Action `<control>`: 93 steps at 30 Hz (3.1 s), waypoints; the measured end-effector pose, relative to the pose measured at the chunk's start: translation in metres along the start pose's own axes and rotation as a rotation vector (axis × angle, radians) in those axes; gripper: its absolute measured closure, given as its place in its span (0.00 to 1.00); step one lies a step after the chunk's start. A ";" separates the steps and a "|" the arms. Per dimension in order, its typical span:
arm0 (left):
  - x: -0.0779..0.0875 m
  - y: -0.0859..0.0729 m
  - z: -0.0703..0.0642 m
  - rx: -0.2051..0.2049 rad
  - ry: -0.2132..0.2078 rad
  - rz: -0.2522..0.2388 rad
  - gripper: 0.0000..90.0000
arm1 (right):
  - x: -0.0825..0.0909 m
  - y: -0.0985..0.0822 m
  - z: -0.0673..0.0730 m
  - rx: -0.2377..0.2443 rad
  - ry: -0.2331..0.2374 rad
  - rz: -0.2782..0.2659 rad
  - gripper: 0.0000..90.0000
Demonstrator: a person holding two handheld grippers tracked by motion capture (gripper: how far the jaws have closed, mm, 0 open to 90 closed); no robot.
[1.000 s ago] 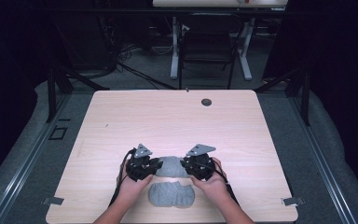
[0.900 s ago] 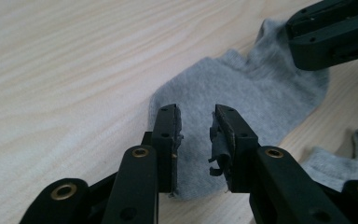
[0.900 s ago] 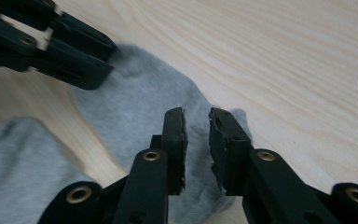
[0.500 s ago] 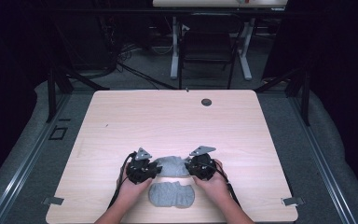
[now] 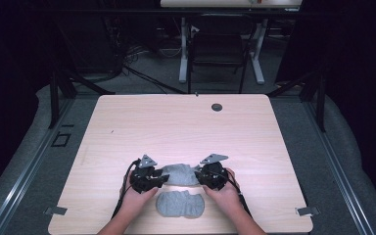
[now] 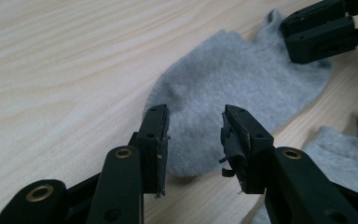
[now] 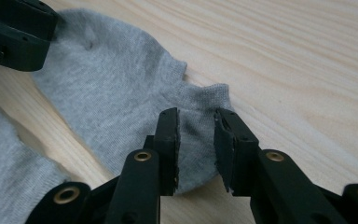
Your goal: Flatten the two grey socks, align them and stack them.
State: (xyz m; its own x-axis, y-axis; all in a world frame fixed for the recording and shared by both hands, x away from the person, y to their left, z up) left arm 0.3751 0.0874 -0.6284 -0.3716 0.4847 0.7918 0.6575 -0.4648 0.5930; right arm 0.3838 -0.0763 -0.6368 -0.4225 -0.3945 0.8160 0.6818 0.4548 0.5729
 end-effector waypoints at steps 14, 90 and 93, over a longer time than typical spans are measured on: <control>0.011 0.013 0.019 0.043 0.034 -0.032 0.66 | 0.018 0.016 -0.007 -0.005 0.002 -0.038 0.76; 0.067 -0.011 -0.028 -0.044 -0.055 -0.051 0.98 | 0.088 -0.002 0.032 0.071 0.115 -0.090 0.97; 0.071 -0.015 -0.031 -0.050 -0.062 -0.049 0.98 | 0.091 -0.006 0.036 0.075 0.121 -0.091 0.97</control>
State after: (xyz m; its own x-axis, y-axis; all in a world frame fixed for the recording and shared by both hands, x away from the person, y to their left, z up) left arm 0.3184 0.1058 -0.5772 -0.3600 0.5524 0.7518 0.6052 -0.4749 0.6388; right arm 0.3200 -0.0858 -0.5634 -0.4024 -0.5283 0.7477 0.5953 0.4695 0.6521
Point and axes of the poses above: each handheld gripper's, and its own axes: x roughly backward along the jaws, y roughly out of its top, z roughly to its left, the point moved 9 cm from there along -x, roughly forward along the jaws, and after that the axes turned 10 degrees about z, right-handed, at the moved point
